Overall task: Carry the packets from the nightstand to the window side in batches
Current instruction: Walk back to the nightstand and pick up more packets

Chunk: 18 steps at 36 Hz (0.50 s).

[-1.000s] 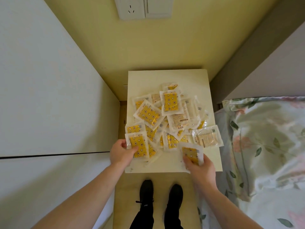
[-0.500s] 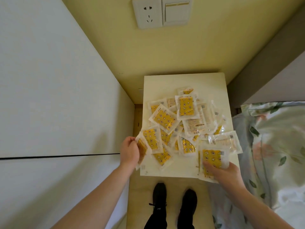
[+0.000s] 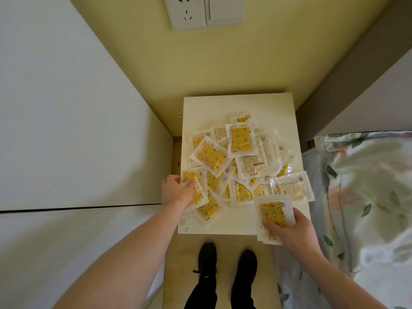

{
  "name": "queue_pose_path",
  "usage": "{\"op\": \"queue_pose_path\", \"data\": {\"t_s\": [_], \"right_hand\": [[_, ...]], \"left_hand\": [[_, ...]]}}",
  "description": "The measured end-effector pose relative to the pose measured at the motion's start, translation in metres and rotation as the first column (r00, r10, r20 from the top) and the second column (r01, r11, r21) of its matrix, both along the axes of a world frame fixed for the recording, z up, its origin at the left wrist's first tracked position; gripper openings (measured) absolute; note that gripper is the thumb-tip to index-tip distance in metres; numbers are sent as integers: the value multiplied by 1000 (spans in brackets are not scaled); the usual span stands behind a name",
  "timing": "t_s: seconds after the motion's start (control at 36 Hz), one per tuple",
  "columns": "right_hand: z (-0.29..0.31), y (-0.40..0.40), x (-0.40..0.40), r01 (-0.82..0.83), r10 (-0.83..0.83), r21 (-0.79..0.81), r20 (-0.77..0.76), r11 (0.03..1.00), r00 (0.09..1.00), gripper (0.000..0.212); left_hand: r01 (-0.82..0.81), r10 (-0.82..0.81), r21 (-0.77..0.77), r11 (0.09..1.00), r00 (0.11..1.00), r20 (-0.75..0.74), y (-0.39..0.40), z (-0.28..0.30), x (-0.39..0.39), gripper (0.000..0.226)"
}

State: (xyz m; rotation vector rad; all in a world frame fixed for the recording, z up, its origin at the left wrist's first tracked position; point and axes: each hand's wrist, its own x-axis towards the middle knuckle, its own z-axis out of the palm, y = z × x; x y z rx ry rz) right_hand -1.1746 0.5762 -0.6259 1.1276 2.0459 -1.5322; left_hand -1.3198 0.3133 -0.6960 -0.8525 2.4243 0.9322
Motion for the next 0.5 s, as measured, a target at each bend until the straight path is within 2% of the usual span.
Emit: {"op": "queue_pose_path", "data": {"t_s": [0.11,0.22,0.31,0.39,0.5], "right_hand": [[-4,5,3,0,0,19,14,1000,1000,42],[-5,7,6,17,-18,15,17,1000,1000,40],[-6,7,8,21,-21,16,19,1000,1000,39],[-6,7,11,16,-17,18,24,1000,1000,35],[-5,0,12,1,-1,-6,24,1000,1000,33]], "left_hand": [[-75,75,5,997,996,-51,-1,-2,1,35],[-76,75,-7,997,996,-54,-7,-2,5,22],[-88,88,-2,996,994,-70,-9,3,6,25],[-148,149,32,988,988,-30,-12,2,7,33],[-208,207,118,971,978,20,-14,2,9,24]]}}
